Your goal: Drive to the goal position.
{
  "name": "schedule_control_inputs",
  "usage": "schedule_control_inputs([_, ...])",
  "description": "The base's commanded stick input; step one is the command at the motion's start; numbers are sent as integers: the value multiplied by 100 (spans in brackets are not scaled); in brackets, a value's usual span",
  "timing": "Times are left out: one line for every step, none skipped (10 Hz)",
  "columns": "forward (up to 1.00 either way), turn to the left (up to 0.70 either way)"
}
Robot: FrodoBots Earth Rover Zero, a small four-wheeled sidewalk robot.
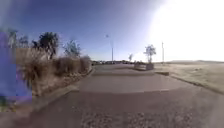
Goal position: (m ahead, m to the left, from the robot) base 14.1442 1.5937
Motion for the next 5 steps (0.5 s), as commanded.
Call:
schedule_control_inputs([70,0])
schedule_control_inputs([70,0])
schedule_control_inputs([70,0])
schedule_control_inputs([70,0])
schedule_control_inputs([70,0])
